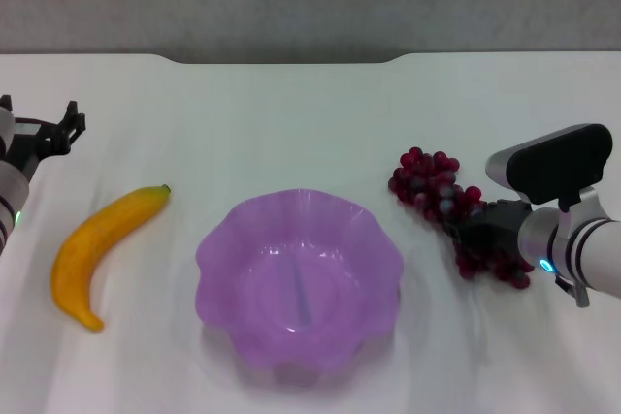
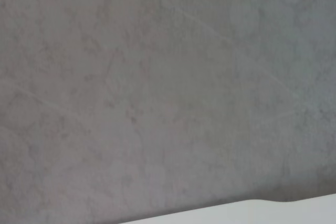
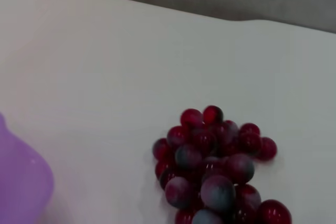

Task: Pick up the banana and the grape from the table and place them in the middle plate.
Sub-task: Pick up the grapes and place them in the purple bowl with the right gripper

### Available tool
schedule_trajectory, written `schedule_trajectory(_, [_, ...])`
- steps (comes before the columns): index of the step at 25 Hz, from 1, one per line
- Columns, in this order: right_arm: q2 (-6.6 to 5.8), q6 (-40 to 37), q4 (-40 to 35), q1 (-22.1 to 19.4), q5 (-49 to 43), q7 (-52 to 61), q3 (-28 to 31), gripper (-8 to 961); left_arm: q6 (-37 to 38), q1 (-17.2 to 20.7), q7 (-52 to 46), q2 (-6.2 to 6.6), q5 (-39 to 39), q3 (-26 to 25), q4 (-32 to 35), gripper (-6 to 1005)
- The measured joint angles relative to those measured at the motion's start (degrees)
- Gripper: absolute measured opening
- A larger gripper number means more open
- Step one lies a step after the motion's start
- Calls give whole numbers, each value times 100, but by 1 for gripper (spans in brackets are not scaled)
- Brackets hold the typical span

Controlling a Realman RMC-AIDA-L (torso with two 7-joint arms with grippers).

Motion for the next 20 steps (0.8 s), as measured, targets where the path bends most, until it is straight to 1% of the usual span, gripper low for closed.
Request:
schedule_trajectory(5, [13,-422,-103,-183,-35,-14,-72,449,-4,10,0,0,0,0,0,890])
schedule_trajectory(12, [11,-1042,-85,-300,-36,-16,-461,446,-2,10,0,0,0,0,0,891])
schedule_trajectory(20, [8,-1483,-33,-363,-38,-15,-586,445,-1,4,0,0,0,0,0,890])
